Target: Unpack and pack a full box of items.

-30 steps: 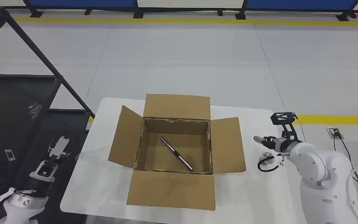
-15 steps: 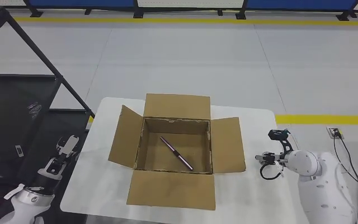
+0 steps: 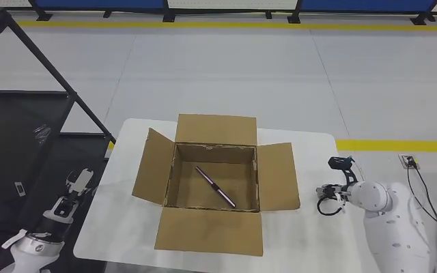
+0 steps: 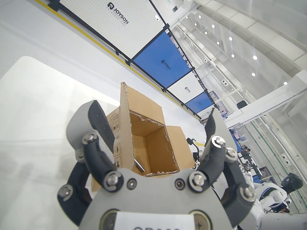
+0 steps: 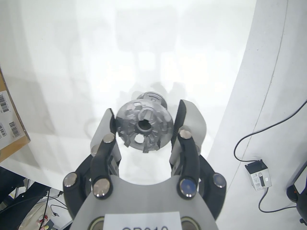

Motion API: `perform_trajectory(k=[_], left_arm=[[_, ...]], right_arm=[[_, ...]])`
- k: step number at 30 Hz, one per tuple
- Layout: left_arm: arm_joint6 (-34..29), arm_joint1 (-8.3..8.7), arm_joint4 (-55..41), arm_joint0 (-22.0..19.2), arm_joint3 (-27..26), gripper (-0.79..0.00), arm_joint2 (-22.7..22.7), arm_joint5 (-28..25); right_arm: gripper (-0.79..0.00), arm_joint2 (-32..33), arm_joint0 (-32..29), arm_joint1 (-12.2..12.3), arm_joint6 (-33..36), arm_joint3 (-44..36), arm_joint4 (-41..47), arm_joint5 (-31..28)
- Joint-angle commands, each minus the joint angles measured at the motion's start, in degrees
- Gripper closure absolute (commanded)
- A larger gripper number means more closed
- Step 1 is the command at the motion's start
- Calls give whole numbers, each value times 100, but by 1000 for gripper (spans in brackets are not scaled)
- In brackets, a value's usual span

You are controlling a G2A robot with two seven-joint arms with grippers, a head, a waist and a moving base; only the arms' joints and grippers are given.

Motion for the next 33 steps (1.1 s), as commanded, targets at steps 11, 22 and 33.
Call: perform_trajectory(k=[11,22,33], left_arm=[[55,1,-121,124,-10,-785,-49,-118],[270,-26,-449,382,131,-785,-261,-321],[290,-35,-628,501,201,-785,-457,-401]], right_arm=[[0,-38,-851,-2,-649,-3669,566,933],[0,-2783,113,-215,-530,-3867,680,655],[0,-5354,2010,-995,-856,-235,1005,1173]])
